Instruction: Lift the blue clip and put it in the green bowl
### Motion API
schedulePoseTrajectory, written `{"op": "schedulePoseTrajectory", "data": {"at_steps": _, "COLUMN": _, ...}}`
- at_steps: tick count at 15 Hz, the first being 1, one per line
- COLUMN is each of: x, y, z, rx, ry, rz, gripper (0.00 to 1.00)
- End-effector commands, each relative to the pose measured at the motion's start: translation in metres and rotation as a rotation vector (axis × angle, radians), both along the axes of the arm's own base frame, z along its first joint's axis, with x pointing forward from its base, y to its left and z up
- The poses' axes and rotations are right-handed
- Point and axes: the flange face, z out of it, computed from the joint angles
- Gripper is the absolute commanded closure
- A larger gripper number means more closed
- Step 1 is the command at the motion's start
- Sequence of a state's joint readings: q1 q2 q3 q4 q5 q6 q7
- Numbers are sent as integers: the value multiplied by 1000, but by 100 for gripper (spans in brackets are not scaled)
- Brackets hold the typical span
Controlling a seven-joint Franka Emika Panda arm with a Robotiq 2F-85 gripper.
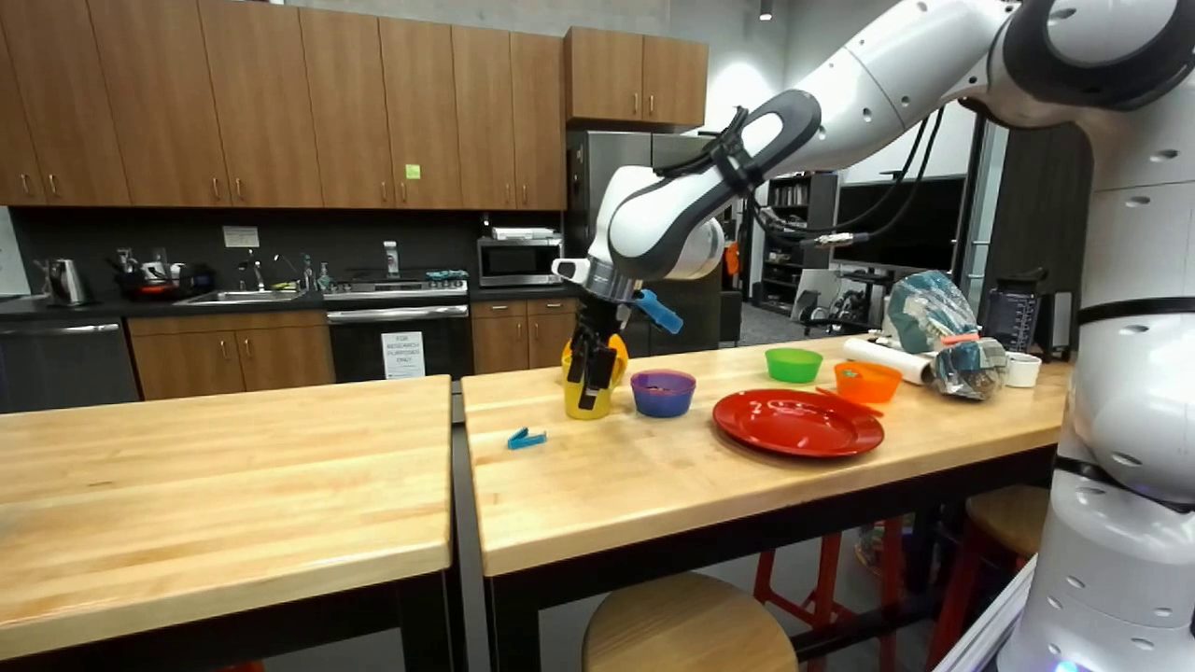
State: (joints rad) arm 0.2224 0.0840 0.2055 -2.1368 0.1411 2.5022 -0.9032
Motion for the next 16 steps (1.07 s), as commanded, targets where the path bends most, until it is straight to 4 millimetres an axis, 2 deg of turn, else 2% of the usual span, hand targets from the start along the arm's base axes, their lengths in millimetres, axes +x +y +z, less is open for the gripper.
{"op": "schedulePoseTrajectory", "data": {"at_steps": 1, "x": 16, "y": 24, "z": -10, "rx": 29, "ry": -10, "rz": 74, "gripper": 0}}
{"op": "schedulePoseTrajectory", "data": {"at_steps": 6, "x": 31, "y": 43, "z": -27, "rx": 50, "ry": 21, "rz": 131, "gripper": 0}}
{"op": "schedulePoseTrajectory", "data": {"at_steps": 12, "x": 52, "y": 36, "z": -50, "rx": 62, "ry": 54, "rz": 148, "gripper": 0}}
{"op": "schedulePoseTrajectory", "data": {"at_steps": 16, "x": 67, "y": 32, "z": -56, "rx": 66, "ry": 45, "rz": 155, "gripper": 0}}
